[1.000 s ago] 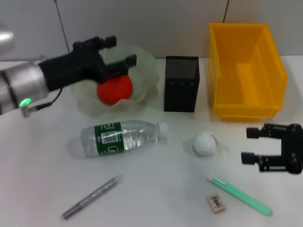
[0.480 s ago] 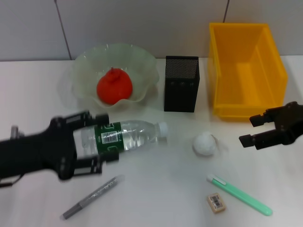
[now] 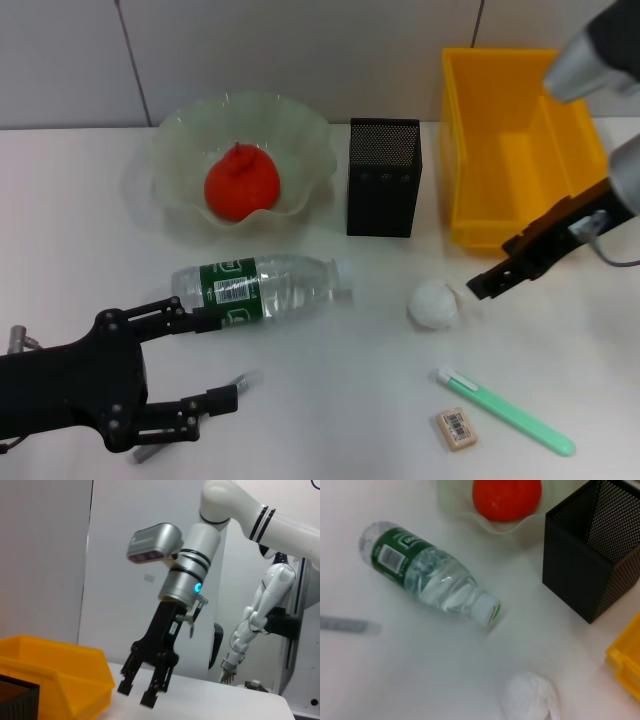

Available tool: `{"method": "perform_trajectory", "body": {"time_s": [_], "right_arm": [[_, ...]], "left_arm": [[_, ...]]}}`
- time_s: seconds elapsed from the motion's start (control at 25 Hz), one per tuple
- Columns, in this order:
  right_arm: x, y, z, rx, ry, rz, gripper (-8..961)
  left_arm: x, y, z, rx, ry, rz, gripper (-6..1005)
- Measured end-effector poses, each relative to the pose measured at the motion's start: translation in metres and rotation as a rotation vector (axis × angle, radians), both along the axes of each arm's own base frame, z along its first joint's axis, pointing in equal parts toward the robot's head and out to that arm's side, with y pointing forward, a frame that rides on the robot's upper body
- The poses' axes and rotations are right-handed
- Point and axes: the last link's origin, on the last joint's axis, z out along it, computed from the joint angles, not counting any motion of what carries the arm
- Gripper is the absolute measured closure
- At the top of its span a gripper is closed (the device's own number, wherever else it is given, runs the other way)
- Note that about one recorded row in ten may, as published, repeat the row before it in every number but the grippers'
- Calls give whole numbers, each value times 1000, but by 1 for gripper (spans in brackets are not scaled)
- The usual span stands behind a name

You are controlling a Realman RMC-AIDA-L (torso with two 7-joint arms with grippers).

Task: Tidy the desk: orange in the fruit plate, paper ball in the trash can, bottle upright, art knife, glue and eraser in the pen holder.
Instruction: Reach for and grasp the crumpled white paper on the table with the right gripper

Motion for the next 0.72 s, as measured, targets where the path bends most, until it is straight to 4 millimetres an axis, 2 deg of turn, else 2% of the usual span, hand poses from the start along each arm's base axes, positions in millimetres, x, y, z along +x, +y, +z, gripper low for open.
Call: {"method": "perform_trajectory", "body": {"time_s": [0.36, 0.72], "right_arm": [[2, 15, -44, -21, -45, -30, 167], [2, 27, -71, -8, -65, -22, 167]], "left_arm": [[0, 1, -5, -22, 15, 0, 197], [0, 2, -9, -29, 18, 8, 197]]}}
